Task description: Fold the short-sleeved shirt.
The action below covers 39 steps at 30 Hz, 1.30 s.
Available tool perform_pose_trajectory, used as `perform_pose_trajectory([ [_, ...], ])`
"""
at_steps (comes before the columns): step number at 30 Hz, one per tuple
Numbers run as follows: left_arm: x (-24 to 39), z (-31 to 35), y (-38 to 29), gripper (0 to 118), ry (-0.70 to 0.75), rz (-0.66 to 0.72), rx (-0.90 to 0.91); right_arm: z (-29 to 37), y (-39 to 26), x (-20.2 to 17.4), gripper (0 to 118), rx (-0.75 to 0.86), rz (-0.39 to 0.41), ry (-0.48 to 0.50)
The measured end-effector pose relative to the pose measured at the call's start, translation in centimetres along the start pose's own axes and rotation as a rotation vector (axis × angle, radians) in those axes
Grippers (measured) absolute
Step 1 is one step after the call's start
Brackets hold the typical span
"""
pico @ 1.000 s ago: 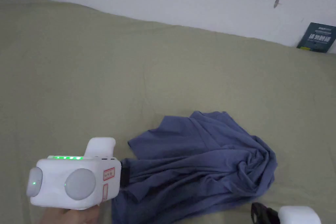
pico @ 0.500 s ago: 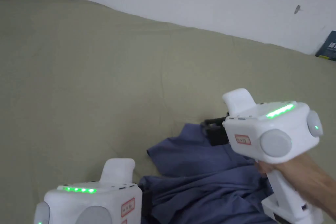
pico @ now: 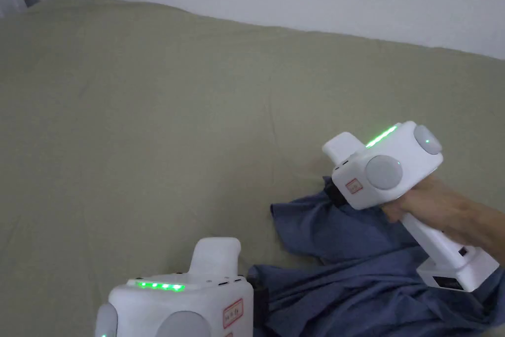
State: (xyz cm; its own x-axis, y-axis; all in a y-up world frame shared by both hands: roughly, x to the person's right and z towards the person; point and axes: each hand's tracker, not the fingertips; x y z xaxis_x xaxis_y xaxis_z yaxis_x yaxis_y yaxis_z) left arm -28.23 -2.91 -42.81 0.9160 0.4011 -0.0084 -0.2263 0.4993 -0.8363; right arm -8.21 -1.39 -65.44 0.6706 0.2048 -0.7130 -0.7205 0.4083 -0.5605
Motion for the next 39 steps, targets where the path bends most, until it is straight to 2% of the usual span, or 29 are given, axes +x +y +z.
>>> perform_pose_trajectory([
  [1, 0.1, 0.0, 0.1, 1, 0.002, -0.003, -0.002, 0.3, -0.3, 0.3, 4, 0.000, -0.023, 0.040],
  [3, 0.3, 0.4, 0.2, 1, 0.008, -0.008, 0.000, 2.0, -0.7, 0.4, 4, 0.039, -0.003, -0.021],
  [7, 0.8, 2.1, 1.0, 1, 0.045, -0.010, 0.031, 6.7, -1.6, 2.1, 4, 0.121, -0.084, -0.068],
  [12, 2.1, 6.2, 3.2, 1, 0.121, -0.058, 0.098, 16.4, -4.6, 5.9, 4, 0.210, -0.170, -0.170],
  [17, 4.1, 11.3, 6.3, 1, 0.224, -0.155, 0.201, 27.6, -10.1, 9.6, 4, 0.323, -0.324, -0.283],
  [20, 5.4, 14.8, 8.3, 1, 0.245, -0.165, 0.259, 34.1, -13.9, 10.6, 4, 0.391, -0.380, -0.344],
  [27, 9.8, 23.8, 11.9, 1, 0.333, -0.235, 0.428, 46.0, -21.0, 10.8, 4, 0.544, -0.503, -0.459],
  [33, 13.2, 30.3, 13.6, 1, 0.347, -0.265, 0.560, 52.7, -23.6, 10.2, 4, 0.684, -0.576, -0.509],
  [39, 15.6, 36.7, 15.5, 1, 0.369, -0.275, 0.684, 57.7, -23.0, 8.6, 4, 0.745, -0.541, -0.553],
])
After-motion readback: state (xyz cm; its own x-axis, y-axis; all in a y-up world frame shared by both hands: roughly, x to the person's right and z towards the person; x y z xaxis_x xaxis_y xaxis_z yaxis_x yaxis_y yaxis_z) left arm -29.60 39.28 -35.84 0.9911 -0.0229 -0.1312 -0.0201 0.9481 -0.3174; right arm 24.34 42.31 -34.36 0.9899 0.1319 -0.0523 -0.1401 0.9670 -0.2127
